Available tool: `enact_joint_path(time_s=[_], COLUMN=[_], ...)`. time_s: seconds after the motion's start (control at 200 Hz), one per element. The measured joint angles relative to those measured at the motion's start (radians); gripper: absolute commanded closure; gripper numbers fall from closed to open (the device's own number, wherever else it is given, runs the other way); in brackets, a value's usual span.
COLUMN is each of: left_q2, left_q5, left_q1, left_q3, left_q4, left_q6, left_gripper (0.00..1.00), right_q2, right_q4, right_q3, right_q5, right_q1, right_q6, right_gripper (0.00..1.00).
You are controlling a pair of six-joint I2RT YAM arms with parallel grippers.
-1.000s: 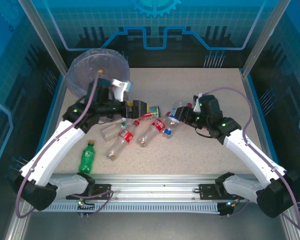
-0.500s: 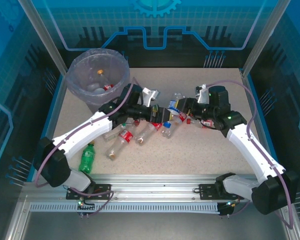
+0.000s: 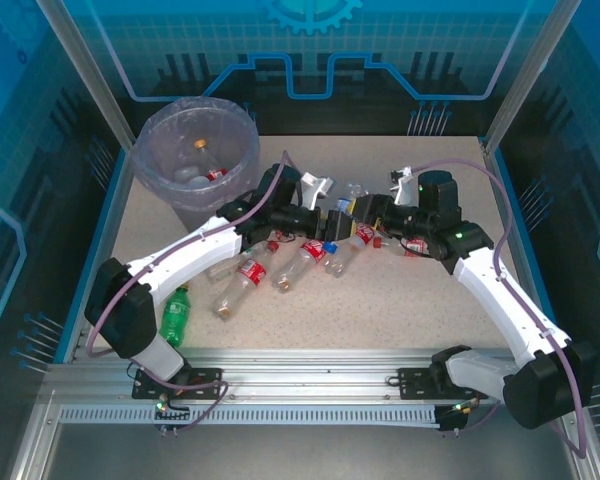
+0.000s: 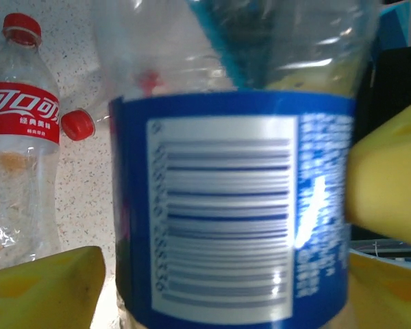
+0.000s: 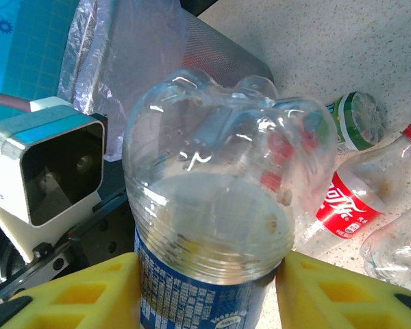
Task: Put the plastic bottles in the bin
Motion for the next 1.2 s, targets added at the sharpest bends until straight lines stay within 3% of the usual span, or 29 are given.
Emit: enact_joint_path(time_s=[0.34,0.745,0.946,1.196], left_q2=[0.002,0.006,-0.041,-0.097], left_q5=[0.000,-0.013,-0.059,-0.129], left_q1=[0.000,0.040,0.207,0.571], left_q3=[0.018,0.080,0.244,0.492], left_q4=[-0.010,-0.085,-0.233,-0.398], left_q6=[0.000,0.030,0.108,0.164], left_gripper=[0.37,0.44,0.49,0.55], right_q2=[0.007,-0.057,-0.103,-0.114], right_q4=[-0.010,-0.124,-0.216,-0.333], right_q3=[0.006,0.038,0.038,0.038], right_q5=[-0.010,-0.004,0.030,0.099], right_q1=[-0.029,-0.189,-0.227,-0.228], right_q6=[-0.011,-0.066,-0.125,-0.201], right_gripper=[0.20,0.16,0.16,0.16])
